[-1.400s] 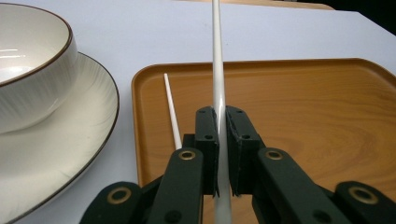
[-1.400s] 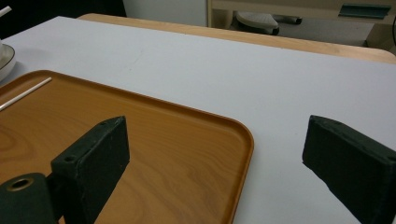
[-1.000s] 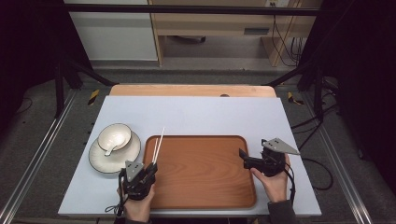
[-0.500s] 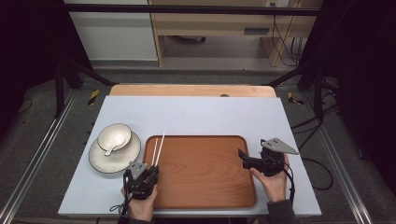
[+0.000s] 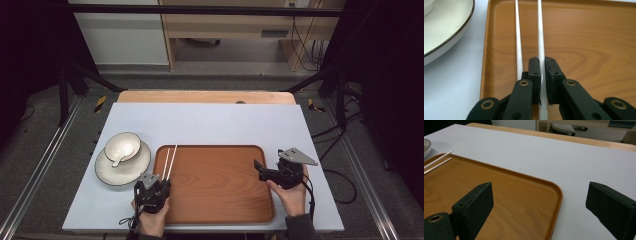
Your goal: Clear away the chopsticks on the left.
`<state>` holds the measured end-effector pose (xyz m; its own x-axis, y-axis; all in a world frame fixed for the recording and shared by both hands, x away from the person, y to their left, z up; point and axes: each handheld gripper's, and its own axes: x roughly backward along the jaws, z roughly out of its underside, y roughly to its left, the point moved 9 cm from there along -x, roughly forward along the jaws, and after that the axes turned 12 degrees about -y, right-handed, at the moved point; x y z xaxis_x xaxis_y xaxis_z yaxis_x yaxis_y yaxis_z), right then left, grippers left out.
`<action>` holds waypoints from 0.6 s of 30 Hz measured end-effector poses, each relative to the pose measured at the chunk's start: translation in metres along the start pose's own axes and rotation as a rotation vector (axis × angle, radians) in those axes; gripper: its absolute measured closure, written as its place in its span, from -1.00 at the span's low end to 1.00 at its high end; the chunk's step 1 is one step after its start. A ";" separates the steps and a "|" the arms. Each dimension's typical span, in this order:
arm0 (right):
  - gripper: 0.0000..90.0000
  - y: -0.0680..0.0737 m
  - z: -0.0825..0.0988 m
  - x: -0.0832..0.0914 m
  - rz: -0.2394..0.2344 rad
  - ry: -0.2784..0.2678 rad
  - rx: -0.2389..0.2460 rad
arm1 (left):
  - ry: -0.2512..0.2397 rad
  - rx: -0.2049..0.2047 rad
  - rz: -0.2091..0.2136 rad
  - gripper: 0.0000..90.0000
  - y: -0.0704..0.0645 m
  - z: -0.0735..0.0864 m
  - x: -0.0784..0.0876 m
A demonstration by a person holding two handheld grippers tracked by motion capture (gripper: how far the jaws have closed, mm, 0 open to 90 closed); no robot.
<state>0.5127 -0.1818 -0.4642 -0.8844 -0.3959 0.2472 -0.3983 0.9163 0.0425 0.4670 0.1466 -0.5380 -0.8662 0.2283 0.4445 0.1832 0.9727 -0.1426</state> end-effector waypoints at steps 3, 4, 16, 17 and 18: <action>-0.83 0.000 0.000 0.000 0.002 0.001 -0.001 | 0.008 -0.010 0.000 0.84 0.000 0.001 0.000; -0.83 0.000 0.000 0.000 0.002 0.001 0.000 | 0.008 -0.012 -0.001 0.83 0.000 0.001 0.000; -0.83 -0.001 0.000 0.000 0.003 -0.001 0.000 | -0.038 -0.033 0.040 0.70 -0.003 -0.012 0.007; -0.83 -0.001 0.000 0.000 0.003 -0.002 0.002 | -0.044 -0.036 0.052 0.67 -0.003 -0.015 0.009; -0.83 -0.001 0.000 0.000 0.004 -0.001 0.003 | -0.053 -0.039 0.068 0.65 -0.004 -0.018 0.011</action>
<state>0.5131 -0.1830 -0.4646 -0.8863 -0.3919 0.2466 -0.3952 0.9178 0.0381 0.4652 0.1458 -0.5167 -0.8743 0.2923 0.3876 0.2594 0.9561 -0.1361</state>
